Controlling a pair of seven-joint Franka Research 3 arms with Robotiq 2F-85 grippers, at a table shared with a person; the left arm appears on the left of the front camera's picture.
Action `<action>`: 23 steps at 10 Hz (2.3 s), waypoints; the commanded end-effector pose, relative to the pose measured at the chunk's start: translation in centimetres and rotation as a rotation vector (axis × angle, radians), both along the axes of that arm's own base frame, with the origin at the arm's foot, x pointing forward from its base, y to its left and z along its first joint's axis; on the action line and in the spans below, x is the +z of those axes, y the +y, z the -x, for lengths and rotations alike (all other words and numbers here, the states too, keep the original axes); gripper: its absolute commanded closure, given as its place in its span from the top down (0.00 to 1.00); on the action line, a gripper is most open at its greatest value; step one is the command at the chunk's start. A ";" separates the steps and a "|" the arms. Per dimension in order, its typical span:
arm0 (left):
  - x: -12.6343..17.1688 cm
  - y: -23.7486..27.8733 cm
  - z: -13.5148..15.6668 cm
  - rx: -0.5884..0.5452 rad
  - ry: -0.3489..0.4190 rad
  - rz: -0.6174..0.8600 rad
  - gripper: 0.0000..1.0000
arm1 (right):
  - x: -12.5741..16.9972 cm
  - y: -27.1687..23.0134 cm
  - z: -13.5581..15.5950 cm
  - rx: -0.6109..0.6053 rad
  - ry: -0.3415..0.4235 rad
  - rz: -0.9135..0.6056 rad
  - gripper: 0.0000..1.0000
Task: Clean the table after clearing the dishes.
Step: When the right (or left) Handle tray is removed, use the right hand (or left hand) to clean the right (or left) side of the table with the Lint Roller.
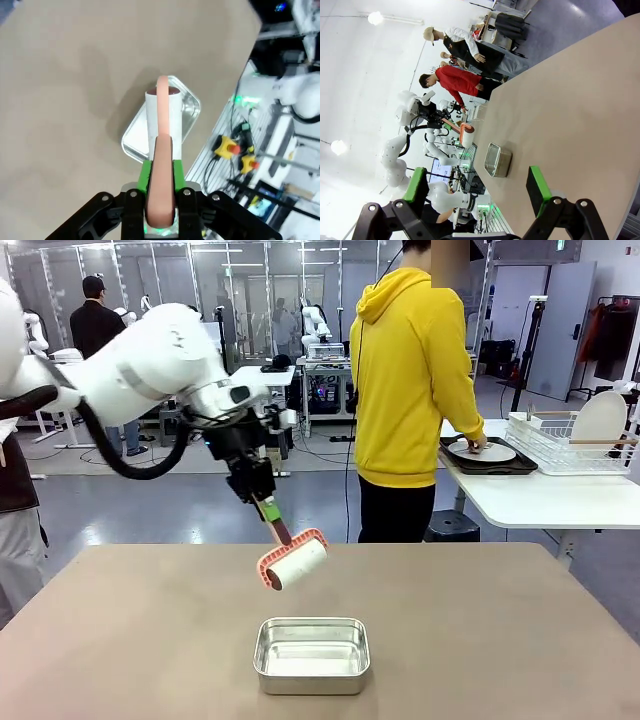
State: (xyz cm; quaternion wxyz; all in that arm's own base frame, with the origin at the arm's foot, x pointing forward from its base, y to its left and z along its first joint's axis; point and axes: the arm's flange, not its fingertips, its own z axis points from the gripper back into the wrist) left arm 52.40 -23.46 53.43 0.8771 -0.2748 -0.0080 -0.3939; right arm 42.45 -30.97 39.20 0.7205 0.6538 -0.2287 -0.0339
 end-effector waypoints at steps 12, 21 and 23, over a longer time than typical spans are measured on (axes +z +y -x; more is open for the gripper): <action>-12.0 17.2 3.1 0.668 0.097 0.297 0.21 | 0.3 0.1 0.2 0.012 0.003 0.008 1.00; -16.7 17.7 0.6 0.690 0.194 0.290 0.21 | 0.3 0.1 0.2 0.012 0.003 0.008 1.00; -18.0 18.9 0.4 0.742 0.210 0.294 0.21 | 0.3 0.1 0.2 0.012 0.003 0.008 1.00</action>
